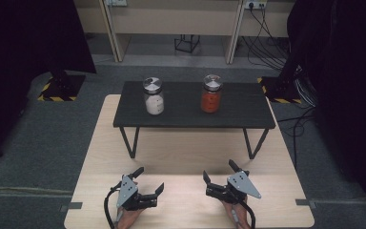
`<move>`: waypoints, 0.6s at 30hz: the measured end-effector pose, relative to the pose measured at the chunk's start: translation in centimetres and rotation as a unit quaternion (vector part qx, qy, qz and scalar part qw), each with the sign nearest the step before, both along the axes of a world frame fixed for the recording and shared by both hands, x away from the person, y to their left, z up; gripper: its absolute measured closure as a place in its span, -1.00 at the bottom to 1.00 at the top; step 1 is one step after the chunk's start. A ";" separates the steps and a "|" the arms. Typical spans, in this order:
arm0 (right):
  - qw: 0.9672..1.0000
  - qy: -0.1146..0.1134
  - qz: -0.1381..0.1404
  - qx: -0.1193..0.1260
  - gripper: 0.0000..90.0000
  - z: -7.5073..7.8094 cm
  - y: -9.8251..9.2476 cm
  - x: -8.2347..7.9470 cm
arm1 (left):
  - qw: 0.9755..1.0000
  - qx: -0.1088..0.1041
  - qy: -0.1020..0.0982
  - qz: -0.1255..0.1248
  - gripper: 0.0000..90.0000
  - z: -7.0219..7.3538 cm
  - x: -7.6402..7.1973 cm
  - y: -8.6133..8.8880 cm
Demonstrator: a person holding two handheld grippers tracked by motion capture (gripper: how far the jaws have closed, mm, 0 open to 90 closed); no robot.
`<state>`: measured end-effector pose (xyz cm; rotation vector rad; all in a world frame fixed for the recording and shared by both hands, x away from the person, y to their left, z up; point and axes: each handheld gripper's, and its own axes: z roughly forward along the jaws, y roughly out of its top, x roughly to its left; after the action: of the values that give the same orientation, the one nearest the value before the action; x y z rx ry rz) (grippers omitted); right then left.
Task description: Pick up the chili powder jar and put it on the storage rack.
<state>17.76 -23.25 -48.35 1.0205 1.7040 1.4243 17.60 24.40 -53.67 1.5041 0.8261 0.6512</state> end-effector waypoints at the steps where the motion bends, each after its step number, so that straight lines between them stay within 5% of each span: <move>1: 1.000 0.002 0.000 0.000 -0.99 -0.2 0.0 0.0 | 1.000 0.000 0.000 0.000 -0.92 0.0 0.0 0.0; 18: 1.000 0.003 0.005 -0.015 -0.99 -1.9 0.0 -0.1 | 1.000 0.001 0.001 0.001 -0.92 0.0 0.0 0.0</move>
<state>17.66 -23.25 -50.26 1.0012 1.7322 1.3992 17.60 24.36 -53.63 1.5058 0.8280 0.6520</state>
